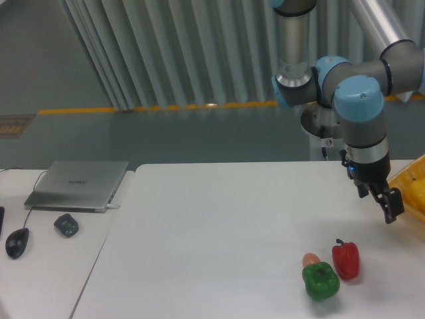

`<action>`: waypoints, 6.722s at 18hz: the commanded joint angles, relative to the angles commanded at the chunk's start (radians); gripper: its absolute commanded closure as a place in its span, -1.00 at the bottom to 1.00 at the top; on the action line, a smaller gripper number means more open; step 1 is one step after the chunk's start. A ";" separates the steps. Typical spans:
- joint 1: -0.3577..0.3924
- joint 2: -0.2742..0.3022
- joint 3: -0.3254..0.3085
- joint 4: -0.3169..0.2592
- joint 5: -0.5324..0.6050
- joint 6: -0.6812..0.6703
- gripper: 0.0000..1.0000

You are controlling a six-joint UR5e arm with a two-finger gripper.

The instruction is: Place the triangular bread on the table

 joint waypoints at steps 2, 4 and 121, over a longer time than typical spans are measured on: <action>0.005 0.000 -0.006 0.002 -0.014 -0.002 -1.00; 0.014 0.014 -0.023 0.006 -0.017 -0.009 -1.00; -0.055 -0.025 -0.071 -0.264 -0.152 -0.063 0.69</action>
